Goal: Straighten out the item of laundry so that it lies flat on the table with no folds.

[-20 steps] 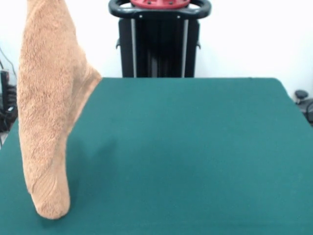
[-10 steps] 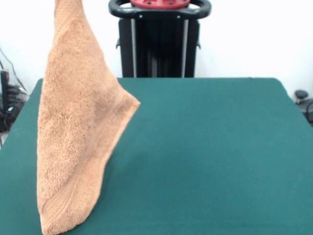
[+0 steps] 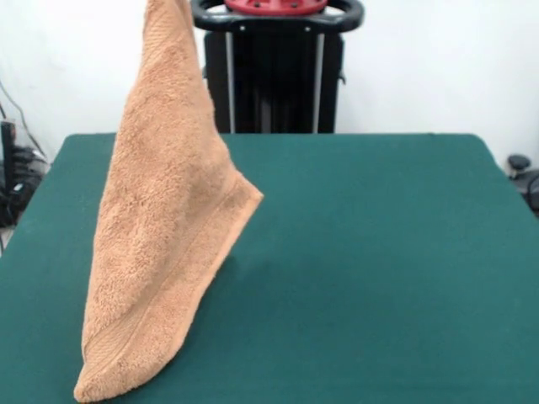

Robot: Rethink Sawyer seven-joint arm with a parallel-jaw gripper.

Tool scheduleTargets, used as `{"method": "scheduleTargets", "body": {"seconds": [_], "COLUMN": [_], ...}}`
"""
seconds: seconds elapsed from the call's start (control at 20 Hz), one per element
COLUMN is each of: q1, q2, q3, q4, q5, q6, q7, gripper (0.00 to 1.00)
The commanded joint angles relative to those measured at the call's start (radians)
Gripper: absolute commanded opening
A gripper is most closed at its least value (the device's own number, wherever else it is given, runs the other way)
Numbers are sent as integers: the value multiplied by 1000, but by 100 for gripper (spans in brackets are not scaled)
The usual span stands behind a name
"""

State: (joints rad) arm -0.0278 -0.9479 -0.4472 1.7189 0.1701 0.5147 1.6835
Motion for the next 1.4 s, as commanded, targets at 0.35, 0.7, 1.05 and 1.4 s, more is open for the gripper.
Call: {"method": "scheduleTargets", "body": {"seconds": [0.35, 0.7, 1.05, 1.4], "q1": [63, 91, 102, 183], "q2": [60, 82, 73, 45], "q3": [20, 41, 97, 63], "q4": [221, 297, 411, 468], "q5": [142, 143, 222, 314], "q6": [226, 21, -103, -51], "q7": [437, 452, 501, 605], "gripper": [0, 0, 0, 0]}}
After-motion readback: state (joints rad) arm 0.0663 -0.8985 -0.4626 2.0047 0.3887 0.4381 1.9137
